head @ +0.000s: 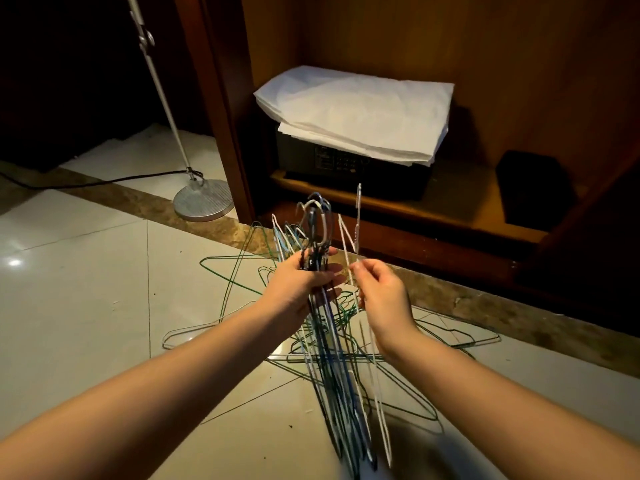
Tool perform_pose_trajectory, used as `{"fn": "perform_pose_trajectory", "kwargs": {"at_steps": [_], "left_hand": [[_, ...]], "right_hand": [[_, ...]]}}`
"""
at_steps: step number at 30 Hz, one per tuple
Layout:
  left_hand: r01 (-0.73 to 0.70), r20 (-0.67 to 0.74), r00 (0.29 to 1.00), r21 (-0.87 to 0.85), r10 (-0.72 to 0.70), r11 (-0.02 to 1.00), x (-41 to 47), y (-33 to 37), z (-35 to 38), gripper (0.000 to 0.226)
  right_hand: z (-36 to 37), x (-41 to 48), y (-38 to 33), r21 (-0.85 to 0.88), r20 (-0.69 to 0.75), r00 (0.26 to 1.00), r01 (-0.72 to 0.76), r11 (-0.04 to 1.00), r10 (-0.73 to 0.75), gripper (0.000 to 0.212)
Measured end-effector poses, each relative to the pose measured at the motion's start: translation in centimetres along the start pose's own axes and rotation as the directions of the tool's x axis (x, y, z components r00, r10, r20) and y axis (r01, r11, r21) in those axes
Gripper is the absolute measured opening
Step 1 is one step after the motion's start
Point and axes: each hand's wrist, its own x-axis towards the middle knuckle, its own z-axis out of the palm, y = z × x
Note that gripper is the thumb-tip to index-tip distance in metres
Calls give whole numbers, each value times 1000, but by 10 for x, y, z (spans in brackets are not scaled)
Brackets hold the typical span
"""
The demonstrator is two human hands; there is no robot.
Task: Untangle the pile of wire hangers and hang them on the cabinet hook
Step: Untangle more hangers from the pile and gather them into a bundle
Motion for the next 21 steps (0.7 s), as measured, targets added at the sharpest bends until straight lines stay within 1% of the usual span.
{"fn": "perform_pose_trajectory", "kwargs": {"at_steps": [2, 4, 6, 8, 11, 13, 14, 16, 18, 19, 20, 21], "left_hand": [[-17, 16, 1000, -24, 17, 1000, 0, -2, 9, 22], [-29, 8, 1000, -49, 29, 998, 1, -2, 14, 18], [-22, -4, 1000, -49, 21, 999, 2, -4, 19, 16], [-19, -23, 1000, -54, 18, 998, 7, -6, 24, 15], [-48, -90, 995, -38, 44, 998, 19, -3, 29, 14], [-65, -125, 990, -6, 64, 998, 28, 3, 33, 13], [-72, -145, 987, 6, 72, 997, 31, 7, 36, 13], [-90, -205, 974, 23, 93, 996, 38, 19, 43, 13], [-103, -274, 956, 14, 103, 995, 43, 38, 51, 19], [-99, -297, 950, -11, 92, 995, 44, 49, 56, 23], [-86, -313, 947, -46, 68, 995, 43, 62, 62, 25], [-66, -317, 948, -76, 39, 995, 40, 76, 70, 25]], "right_hand": [[3, -6, 4, 31, 41, 999, -23, 999, 22, 14], [5, -10, 7, 27, 49, 997, -54, 998, 53, 16], [7, -7, 9, 44, -3, 998, -69, 997, 70, 22], [7, 1, 9, 64, -45, 997, -56, 996, 59, 22], [4, 14, 7, 4, -37, 999, 9, 1000, -9, 13], [1, 24, 3, -85, -50, 997, 58, 995, -63, 5], [-2, 29, -1, -126, -60, 995, 75, 989, -83, 6], [-8, 37, -18, -176, -37, 994, 98, 980, -106, 14], [-17, 40, -48, -238, 75, 995, 81, 968, -65, 25], [-23, 40, -68, -308, 149, 989, 44, 950, 2, 41], [-29, 38, -89, -399, 230, 968, 4, 917, 96, 61], [-35, 34, -109, -516, 291, 937, -16, 856, 193, 76]]}}
